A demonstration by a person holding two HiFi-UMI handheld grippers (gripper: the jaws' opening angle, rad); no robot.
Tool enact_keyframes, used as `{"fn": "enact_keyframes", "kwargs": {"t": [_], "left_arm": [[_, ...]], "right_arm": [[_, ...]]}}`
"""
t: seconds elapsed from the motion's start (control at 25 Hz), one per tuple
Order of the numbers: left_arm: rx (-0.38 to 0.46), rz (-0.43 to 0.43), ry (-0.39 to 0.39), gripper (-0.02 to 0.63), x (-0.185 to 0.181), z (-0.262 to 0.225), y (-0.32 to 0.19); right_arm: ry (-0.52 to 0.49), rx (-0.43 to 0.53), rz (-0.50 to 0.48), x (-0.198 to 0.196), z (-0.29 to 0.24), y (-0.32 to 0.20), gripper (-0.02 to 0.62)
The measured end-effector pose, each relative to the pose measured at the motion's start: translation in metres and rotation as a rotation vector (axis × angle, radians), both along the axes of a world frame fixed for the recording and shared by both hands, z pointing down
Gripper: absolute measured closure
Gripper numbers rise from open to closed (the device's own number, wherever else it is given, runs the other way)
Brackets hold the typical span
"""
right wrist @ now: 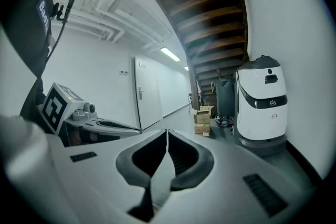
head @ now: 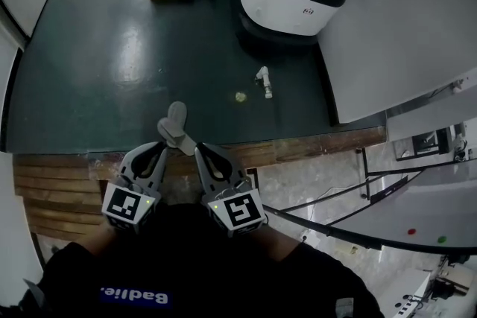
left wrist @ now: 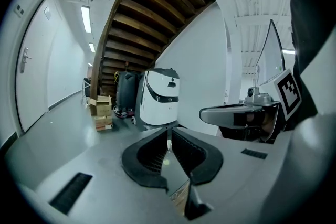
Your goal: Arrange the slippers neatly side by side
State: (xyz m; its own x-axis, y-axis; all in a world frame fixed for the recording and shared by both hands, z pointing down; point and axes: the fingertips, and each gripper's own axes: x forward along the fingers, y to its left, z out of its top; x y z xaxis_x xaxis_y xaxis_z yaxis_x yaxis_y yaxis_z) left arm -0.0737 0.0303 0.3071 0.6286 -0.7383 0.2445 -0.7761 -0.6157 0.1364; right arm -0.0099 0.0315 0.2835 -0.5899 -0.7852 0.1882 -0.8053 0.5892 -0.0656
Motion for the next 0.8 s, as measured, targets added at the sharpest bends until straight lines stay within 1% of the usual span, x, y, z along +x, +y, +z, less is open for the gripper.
{"fn": "enact_keyframes", "kwargs": {"t": [0.12,0.16,0.32,0.8], "left_arm": [[-0.022,0.017,-0.009,0.603,0.004,0.01,-0.005],[-0.029,0.023,-0.011,0.583,0.006,0.013,-0.006],[-0.055,0.039,-0.025,0.571,0.012,0.025,-0.013],[-0.106,0.047,-0.059,0.555,0.024,0.057,-0.035]], "right_arm": [[0.007,-0.008,0.001,0.002,0.005,-0.004,0.595],[0.01,-0.01,0.001,0.002,0.006,-0.005,0.595],[0.02,-0.019,0.001,0.005,0.01,-0.01,0.595],[0.032,-0.051,0.025,0.02,0.023,-0.024,0.595]]}}
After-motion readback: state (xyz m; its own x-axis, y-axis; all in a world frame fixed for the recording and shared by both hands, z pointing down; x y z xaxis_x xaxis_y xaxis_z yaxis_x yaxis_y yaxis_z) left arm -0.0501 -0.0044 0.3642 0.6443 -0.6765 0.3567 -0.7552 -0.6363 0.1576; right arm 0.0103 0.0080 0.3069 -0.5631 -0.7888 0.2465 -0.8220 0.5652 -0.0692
